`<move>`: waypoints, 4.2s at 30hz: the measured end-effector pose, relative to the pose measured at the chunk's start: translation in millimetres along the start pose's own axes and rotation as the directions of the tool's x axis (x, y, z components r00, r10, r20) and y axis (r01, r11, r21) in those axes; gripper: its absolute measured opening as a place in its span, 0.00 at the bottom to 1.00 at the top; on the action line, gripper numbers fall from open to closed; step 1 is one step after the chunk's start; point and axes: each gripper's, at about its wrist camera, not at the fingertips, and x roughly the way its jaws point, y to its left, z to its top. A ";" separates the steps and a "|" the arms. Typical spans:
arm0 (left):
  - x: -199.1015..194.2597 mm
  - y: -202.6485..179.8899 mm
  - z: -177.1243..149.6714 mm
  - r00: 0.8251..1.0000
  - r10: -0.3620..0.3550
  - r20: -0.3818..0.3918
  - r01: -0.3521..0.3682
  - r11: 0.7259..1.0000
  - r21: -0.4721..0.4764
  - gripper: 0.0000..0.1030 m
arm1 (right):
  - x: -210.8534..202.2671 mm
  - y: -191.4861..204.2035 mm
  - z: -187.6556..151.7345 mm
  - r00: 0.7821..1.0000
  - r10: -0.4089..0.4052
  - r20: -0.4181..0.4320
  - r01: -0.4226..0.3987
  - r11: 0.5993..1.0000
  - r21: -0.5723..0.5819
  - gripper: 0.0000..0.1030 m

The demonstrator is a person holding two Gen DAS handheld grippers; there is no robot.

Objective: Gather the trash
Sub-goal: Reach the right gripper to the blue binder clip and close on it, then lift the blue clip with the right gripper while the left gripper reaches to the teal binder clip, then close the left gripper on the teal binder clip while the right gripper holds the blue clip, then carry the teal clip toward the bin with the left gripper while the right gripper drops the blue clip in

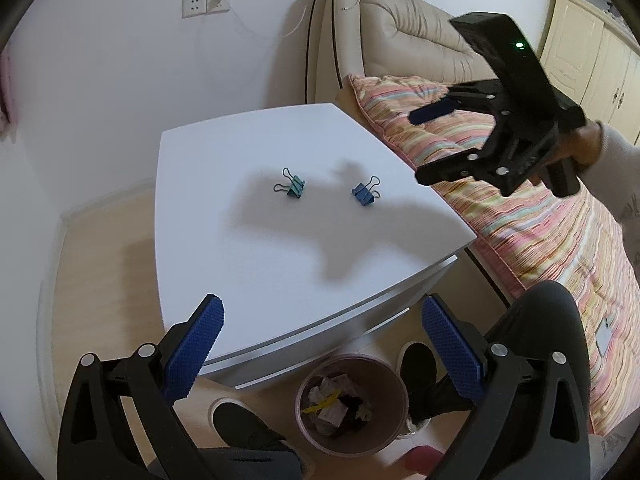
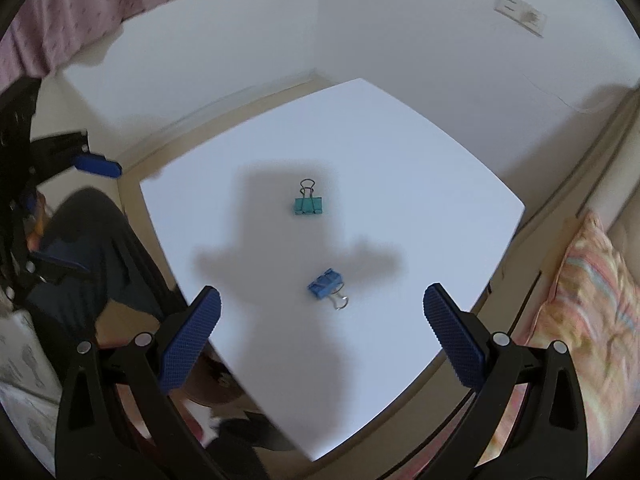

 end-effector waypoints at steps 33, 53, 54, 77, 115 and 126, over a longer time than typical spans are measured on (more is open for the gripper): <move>38.1 24.4 -1.9 0.997 -0.014 -0.077 0.008 0.997 -0.073 0.93 | 78.0 -16.0 -2.4 0.979 0.181 -0.093 -0.196 0.961 -0.193 0.27; 33.4 21.7 35.0 1.000 0.001 -0.029 -0.001 1.000 -0.009 0.93 | 42.2 -4.7 2.7 0.998 0.065 -0.017 -0.064 0.998 0.022 0.27; 33.8 22.4 38.0 1.000 0.001 -0.027 -0.001 1.000 -0.005 0.93 | 39.6 -6.2 2.5 0.998 0.061 -0.012 -0.061 0.997 0.040 0.27; 118.5 32.0 125.2 0.980 0.006 -0.198 0.021 0.991 0.130 0.93 | 18.5 -6.3 -18.2 1.000 0.015 -0.017 -0.012 0.982 0.188 0.27; 138.0 29.2 117.7 0.970 0.052 -0.236 -0.016 0.988 0.153 0.31 | 18.0 -3.8 -20.1 1.000 0.000 0.014 -0.003 0.979 0.202 0.27; 72.4 14.0 92.6 0.988 0.047 -0.145 -0.025 0.988 0.151 0.31 | -4.3 20.7 -17.6 0.998 -0.032 0.058 0.020 0.981 0.192 0.27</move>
